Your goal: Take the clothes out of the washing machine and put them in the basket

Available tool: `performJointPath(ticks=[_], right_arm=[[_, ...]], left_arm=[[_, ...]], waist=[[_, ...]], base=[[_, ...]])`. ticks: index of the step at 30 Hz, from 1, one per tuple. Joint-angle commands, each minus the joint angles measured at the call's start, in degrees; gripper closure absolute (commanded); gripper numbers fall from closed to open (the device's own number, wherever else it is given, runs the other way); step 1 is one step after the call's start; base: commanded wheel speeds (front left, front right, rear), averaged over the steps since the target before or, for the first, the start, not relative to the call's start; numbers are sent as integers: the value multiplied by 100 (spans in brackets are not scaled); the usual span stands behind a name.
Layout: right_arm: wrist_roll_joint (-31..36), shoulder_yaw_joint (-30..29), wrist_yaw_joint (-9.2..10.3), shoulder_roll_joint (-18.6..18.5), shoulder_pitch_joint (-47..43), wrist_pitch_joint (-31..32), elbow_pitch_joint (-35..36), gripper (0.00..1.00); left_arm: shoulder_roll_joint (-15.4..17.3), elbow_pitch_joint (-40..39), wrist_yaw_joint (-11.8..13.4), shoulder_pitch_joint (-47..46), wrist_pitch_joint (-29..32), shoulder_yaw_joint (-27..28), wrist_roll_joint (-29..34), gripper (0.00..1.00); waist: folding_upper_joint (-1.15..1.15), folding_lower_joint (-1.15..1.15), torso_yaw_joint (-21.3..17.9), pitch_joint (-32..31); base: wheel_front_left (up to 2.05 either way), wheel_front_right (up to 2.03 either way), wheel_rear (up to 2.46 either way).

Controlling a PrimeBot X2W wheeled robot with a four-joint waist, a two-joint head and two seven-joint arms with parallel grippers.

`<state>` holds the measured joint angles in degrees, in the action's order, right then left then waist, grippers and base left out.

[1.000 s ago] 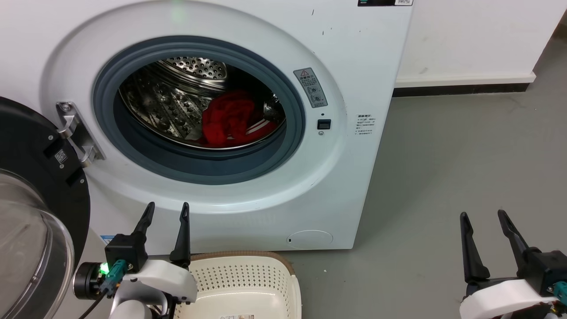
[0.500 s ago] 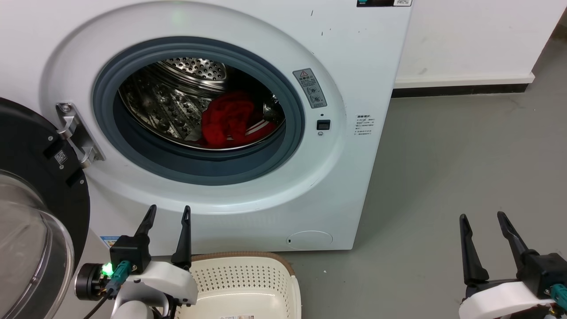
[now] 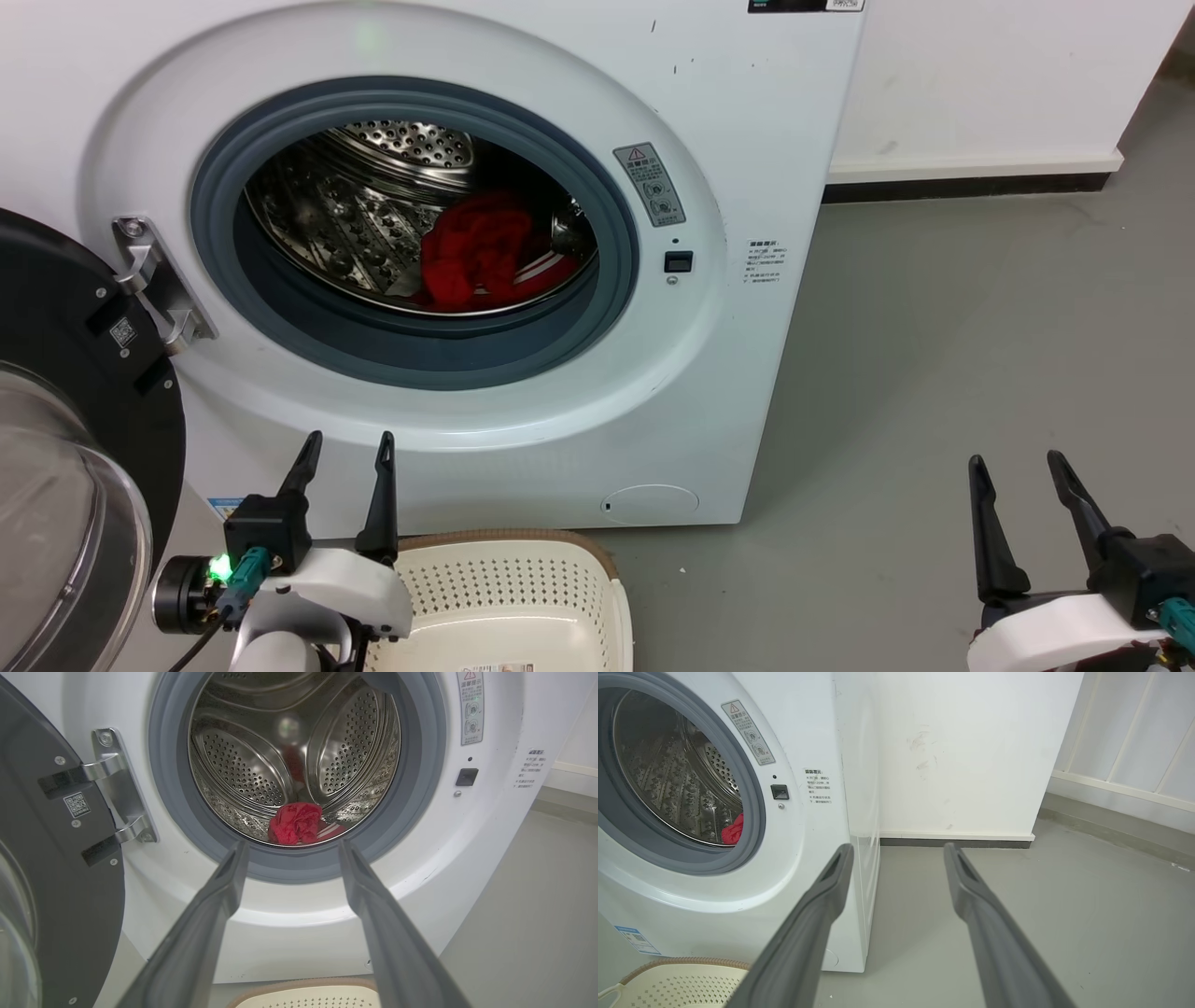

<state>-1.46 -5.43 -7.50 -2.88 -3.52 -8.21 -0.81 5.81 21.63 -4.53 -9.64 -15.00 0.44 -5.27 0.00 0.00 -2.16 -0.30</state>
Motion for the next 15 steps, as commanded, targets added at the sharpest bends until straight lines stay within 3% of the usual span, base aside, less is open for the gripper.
performJointPath(ticks=[1, 8, 15], right_arm=[[6, 0, 2, 1, 52, -9, -19, 0], [-50, 20, 2, 0, 163, -27, 2, 0], [-115, 89, 2, 1, 416, -97, -6, 0]], left_arm=[[-2, 13, -25, -84, -27, 34, -23, 0], [45, 243, -72, -547, -21, -3, -42, 0], [288, 918, -175, -1682, 167, -184, -35, 0]], waist=[[0, 0, -9, 6], [0, 0, -96, 191], [0, 0, -371, 655]], base=[[0, 0, 0], [0, 0, 0], [0, 0, 0]])
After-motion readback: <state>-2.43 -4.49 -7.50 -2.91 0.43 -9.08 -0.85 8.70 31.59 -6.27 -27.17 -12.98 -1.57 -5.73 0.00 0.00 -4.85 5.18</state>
